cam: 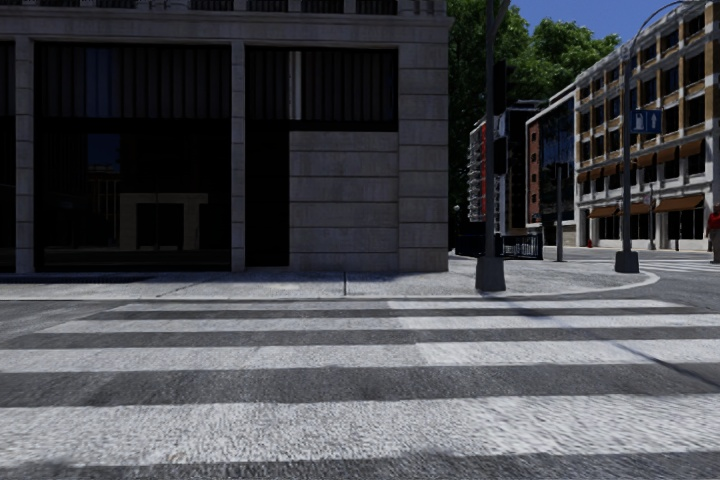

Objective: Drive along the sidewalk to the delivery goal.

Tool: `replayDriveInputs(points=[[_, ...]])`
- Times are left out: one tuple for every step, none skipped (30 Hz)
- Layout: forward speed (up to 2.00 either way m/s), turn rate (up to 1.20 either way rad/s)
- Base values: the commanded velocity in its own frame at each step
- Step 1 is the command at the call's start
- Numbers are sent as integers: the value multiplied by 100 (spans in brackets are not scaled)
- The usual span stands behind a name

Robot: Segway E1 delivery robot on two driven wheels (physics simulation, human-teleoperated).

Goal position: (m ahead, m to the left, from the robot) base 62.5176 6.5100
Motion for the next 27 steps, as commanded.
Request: replayDriveInputs(points=[[200,0],[200,0],[200,0],[200,0],[200,0],[200,0],[200,0],[200,0],[200,0],[200,0],[200,0],[200,0],[200,0],[200,0],[200,0],[200,0],[200,0],[200,0],[200,0],[200,0],[200,0],[200,0],[200,0],[200,0],[200,0],[200,0],[200,0]])
